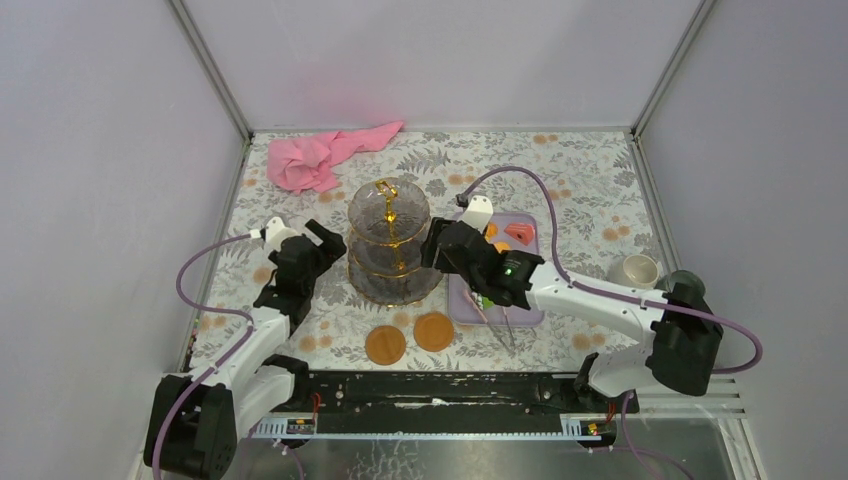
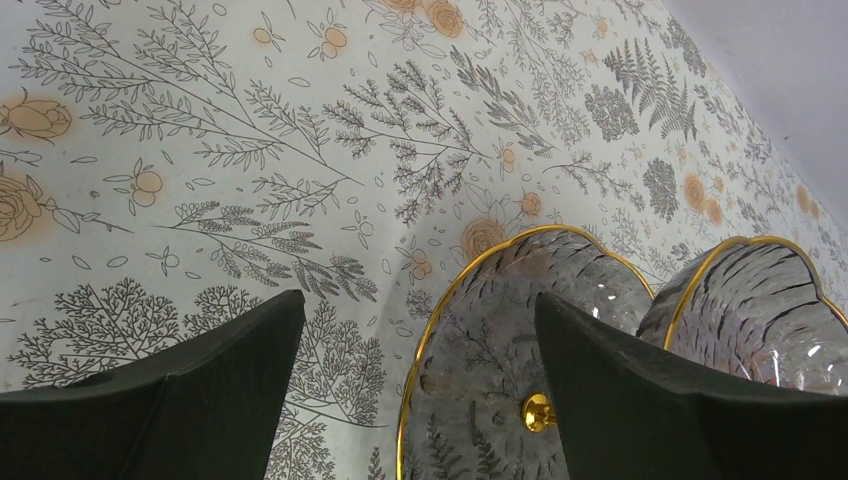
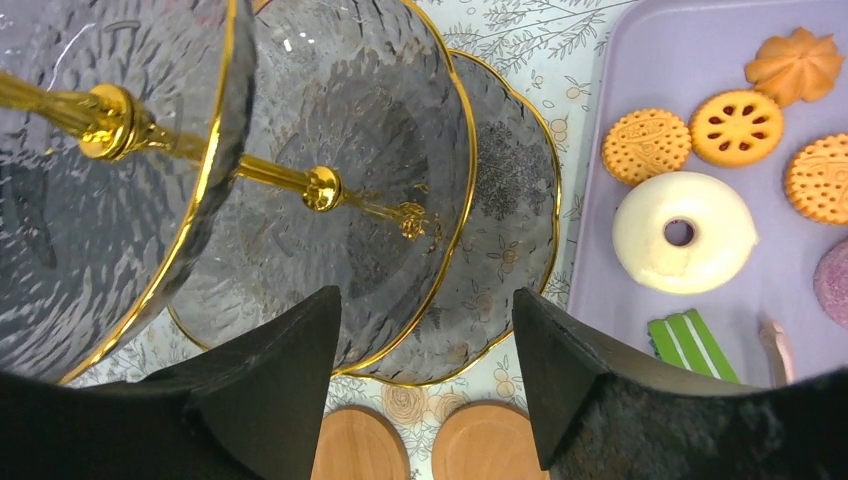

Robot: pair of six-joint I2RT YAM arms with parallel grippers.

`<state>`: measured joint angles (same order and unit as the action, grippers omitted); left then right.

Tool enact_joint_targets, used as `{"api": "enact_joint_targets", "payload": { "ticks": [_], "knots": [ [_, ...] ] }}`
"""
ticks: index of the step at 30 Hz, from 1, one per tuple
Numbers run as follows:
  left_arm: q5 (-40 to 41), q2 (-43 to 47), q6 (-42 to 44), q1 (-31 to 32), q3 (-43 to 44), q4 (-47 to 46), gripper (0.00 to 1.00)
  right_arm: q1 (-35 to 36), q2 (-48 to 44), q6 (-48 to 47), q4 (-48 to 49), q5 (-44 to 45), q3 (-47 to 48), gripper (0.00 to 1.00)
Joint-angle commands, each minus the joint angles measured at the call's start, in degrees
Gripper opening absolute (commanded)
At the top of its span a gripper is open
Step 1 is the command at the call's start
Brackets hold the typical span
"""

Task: Serve the afternoon tea
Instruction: Move the desert table to the center of the board.

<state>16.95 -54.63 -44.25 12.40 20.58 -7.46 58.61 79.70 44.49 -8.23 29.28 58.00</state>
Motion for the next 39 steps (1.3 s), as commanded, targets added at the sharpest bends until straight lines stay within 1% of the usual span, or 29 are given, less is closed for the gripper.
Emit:
{"api": "enact_joint_targets", "payload": {
  "ticks": [1, 6, 9, 15, 21, 25, 29, 32, 34, 35, 36, 39],
  "knots": [
    [0.74, 0.84, -0.4, 0.52, -1.14, -0.73, 0.92, -1.97, 1.77, 3.09, 2.93, -1.24, 2.77, 0.7],
    [0.94, 0.78, -0.4, 0.7, -1.07, -0.82, 0.92, -3.52, 3.74, 4.16, 3.19, -1.78, 3.03, 0.69],
    [0.81, 0.61, -0.4, 0.79, -1.07, -0.89, 0.92, -4.64, 4.88, 4.52, 4.16, -4.22, 3.08, 0.68],
    [0.92, 0.84, -0.57, 0.77, -1.07, -0.88, 0.92, -5.97, 7.29, 5.24, 6.23, -6.58, 3.97, 0.64],
    [0.68, -0.33, -0.66, 0.91, -0.77, -1.35, 0.91, -7.07, 8.76, 6.63, 8.2, -8.75, 4.04, 0.46],
    [0.46, -1.68, -0.5, 0.93, -0.39, -2.21, 0.91, -7.94, 9.51, 7.64, 9.93, -10.41, 3.54, 0.41],
    [0.61, -3.21, -0.49, 1.45, 0.0, -3.21, 0.9, -8.43, 10.56, 8.06, 11.05, -11.23, 3.86, 0.31],
    [1.04, -4.56, -0.4, 2.01, 0.49, -3.87, 0.9, -8.94, 11.44, 8.26, 11.57, -11.75, 4.39, 0.21],
    [1.24, -5.35, -0.17, 2.54, 0.92, -4.33, 0.89, -9.34, 12.01, 8.37, 11.93, -12.12, 4.68, 0.12],
    [1.41, -5.68, 0.05, 2.8, 1.21, -4.5, 0.89, -9.53, 12.19, 8.49, 12.17, -12.19, 4.69, 0.1],
    [1.58, -6.09, 0.37, 3.06, 1.6, -4.68, 0.89, -9.69, 12.41, 8.64, 12.51, -12.29, 4.72, 0.06],
    [2.03, -7.68, 1.34, 3.86, 3.13, -5.0, 0.89, -10.34, 12.94, 8.9, 13.31, -12.7, 4.95, 0.04]
  ]
}}
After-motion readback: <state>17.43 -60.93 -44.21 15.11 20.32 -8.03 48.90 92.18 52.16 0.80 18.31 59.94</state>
